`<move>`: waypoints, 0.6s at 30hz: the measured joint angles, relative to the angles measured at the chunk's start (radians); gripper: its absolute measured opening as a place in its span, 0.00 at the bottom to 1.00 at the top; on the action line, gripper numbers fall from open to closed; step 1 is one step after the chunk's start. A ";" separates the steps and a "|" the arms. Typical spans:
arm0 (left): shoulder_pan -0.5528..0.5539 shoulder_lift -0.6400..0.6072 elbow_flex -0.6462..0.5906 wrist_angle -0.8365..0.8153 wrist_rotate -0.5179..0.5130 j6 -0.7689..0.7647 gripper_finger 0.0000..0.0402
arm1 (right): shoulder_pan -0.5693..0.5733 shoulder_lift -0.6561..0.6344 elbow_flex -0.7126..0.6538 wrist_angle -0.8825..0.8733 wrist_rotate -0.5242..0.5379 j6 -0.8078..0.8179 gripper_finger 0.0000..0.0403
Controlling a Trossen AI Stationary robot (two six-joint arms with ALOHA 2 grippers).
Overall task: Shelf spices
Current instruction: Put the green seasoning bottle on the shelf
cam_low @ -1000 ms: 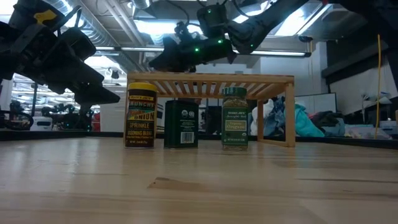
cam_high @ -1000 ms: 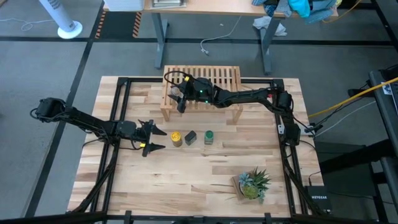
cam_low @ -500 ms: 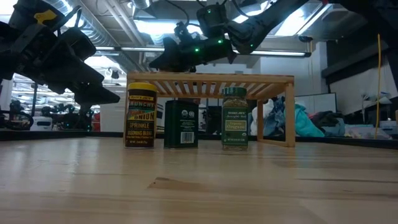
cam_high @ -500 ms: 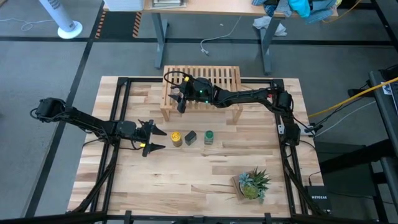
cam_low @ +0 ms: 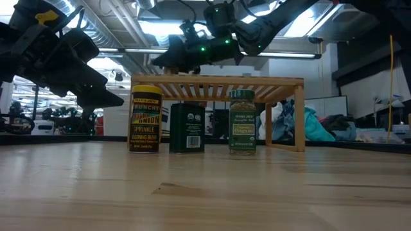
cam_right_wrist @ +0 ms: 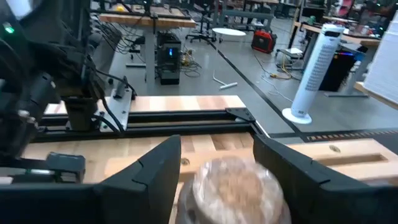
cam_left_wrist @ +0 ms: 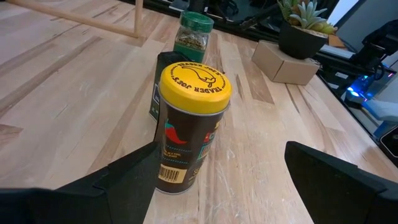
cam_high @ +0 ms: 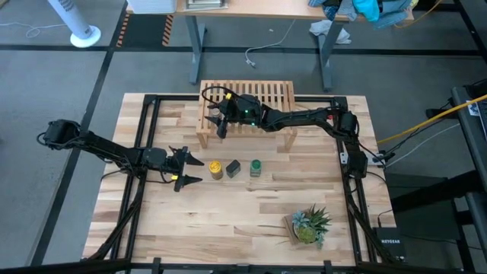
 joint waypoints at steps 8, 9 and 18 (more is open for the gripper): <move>0.000 0.000 0.000 -0.001 0.000 0.001 0.83 | 0.000 0.000 0.060 -0.012 -0.009 0.000 0.52; 0.000 0.000 0.000 -0.002 0.000 0.001 0.83 | 0.000 0.000 0.071 -0.025 -0.010 0.000 0.52; 0.000 0.000 0.000 -0.003 0.000 -0.002 0.83 | 0.000 -0.014 0.184 -0.213 -0.009 -0.019 0.52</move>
